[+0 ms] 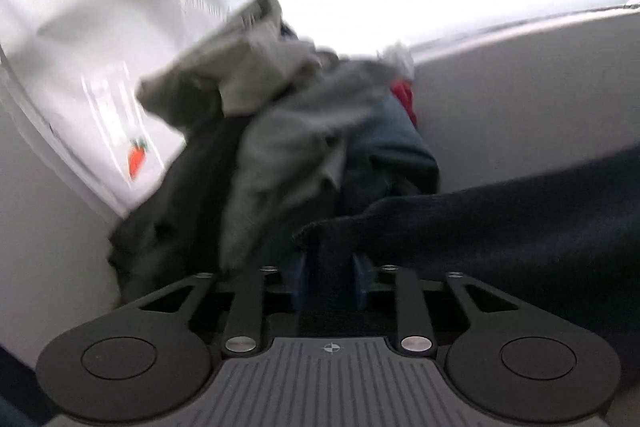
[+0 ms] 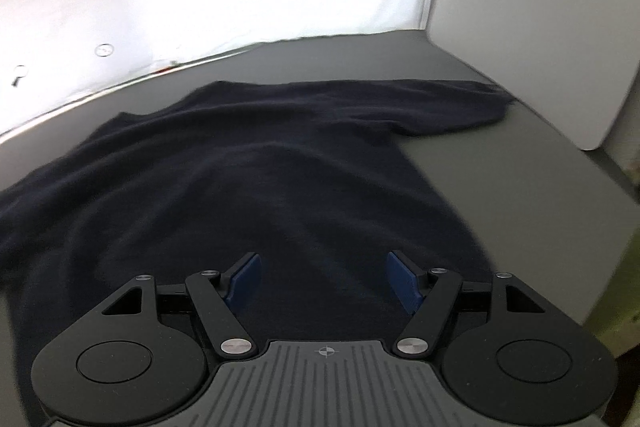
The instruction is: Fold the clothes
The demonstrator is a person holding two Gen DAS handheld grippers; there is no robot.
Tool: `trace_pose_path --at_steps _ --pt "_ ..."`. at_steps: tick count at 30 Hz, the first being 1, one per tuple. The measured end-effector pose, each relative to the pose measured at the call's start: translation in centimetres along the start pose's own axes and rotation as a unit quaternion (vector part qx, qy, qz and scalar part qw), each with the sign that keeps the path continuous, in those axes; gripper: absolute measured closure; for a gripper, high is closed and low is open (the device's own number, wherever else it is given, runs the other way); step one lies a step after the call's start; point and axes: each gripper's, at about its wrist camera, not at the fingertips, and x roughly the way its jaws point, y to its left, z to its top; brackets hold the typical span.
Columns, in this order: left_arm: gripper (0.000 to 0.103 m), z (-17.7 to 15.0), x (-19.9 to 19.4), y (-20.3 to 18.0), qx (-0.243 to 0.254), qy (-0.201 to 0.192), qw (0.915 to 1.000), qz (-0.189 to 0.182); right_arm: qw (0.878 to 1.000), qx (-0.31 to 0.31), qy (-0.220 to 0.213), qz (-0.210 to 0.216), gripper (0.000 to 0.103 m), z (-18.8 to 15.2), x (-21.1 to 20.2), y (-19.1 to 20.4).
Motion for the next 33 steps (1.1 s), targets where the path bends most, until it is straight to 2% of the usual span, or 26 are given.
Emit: trace_pose_path --at_steps 1,4,6,7,8,9,10,11,13,14,15,16,19,22,23,25,27,29,31,33 --pt "0.047 -0.3 -0.4 -0.3 -0.009 0.007 0.9999 -0.002 1.0 0.0 0.0 -0.009 0.012 -0.1 0.0 -0.9" --pt "0.047 -1.7 -2.9 -0.9 -0.041 0.019 0.9989 -0.016 0.999 0.018 0.007 -0.033 0.011 -0.4 0.4 -4.0" --pt "0.047 -3.0 -5.5 -1.2 -0.084 0.041 0.994 -0.056 0.998 0.03 0.016 -0.043 0.011 -0.7 1.1 -6.1" --pt "0.047 -3.9 -7.3 -1.5 -0.103 0.053 0.9884 -0.098 0.998 0.037 0.021 -0.048 0.011 -0.9 1.5 -7.2" --pt "0.046 -5.0 -9.4 -2.1 -0.118 0.065 0.9788 -0.154 0.997 0.043 0.026 -0.053 0.011 -1.0 1.8 -8.2" --pt "0.046 -6.1 -11.5 -2.6 -0.133 0.078 0.9658 -0.209 0.997 0.044 0.03 -0.054 0.011 -1.1 2.1 -8.7" --pt "0.046 -6.6 -12.4 -2.9 -0.139 0.083 0.9585 -0.235 0.997 0.047 0.039 -0.052 0.012 -1.2 2.9 -9.7" --pt "0.046 -7.0 -13.6 -3.9 -0.131 0.091 0.9503 -0.267 0.996 0.049 0.047 -0.049 0.012 -1.3 3.6 -10.6" --pt "0.046 -8.6 -17.9 -7.4 -0.104 0.118 0.915 -0.371 0.996 0.044 0.07 -0.031 0.017 -1.6 5.1 -12.4" --pt "0.046 -9.2 -19.9 -9.1 -0.086 0.124 0.9008 -0.407 0.996 0.038 0.084 -0.017 0.02 -1.8 5.8 -13.2" --pt "0.046 -9.7 -21.8 -10.7 -0.063 0.123 0.891 -0.432 0.996 0.029 0.09 -0.006 0.024 -2.0 6.3 -13.5" --pt "0.046 -10.0 -23.2 -11.9 -0.046 0.121 0.8851 -0.447 0.995 0.018 0.096 0.006 0.027 -2.2 6.7 -13.8" --pt "0.044 -11.3 -28.3 -16.8 0.041 0.099 0.8827 -0.457 0.992 -0.031 0.107 0.051 0.034 -2.9 8.2 -14.4" --pt "0.036 -12.2 -29.2 -19.0 0.047 0.099 0.8865 -0.449 0.987 -0.071 0.112 0.09 0.042 -3.4 9.0 -14.4" --pt "0.036 -12.5 -29.2 -19.7 0.045 0.106 0.8912 -0.439 0.986 -0.087 0.105 0.101 0.047 -3.5 9.1 -14.3" --pt "0.037 -13.1 -29.7 -20.6 0.009 0.108 0.9064 -0.408 0.981 -0.118 0.091 0.123 0.058 -3.8 9.2 -14.1" --pt "0.059 -13.4 -30.2 -20.8 -0.02 0.107 0.9125 -0.394 0.975 -0.147 0.081 0.145 0.082 -4.0 9.1 -14.0" --pt "0.083 -13.3 -30.7 -20.5 -0.051 0.116 0.9146 -0.384 0.971 -0.169 0.072 0.153 0.09 -4.2 9.0 -14.1" --pt "0.089 -13.2 -31.0 -20.4 -0.07 0.126 0.9131 -0.381 0.968 -0.176 0.071 0.165 0.092 -4.0 9.1 -14.6" --pt "0.09 -13.3 -32.1 -20.1 -0.09 0.129 0.9204 -0.358 0.965 -0.182 0.075 0.176 0.094 -3.3 9.0 -15.1"
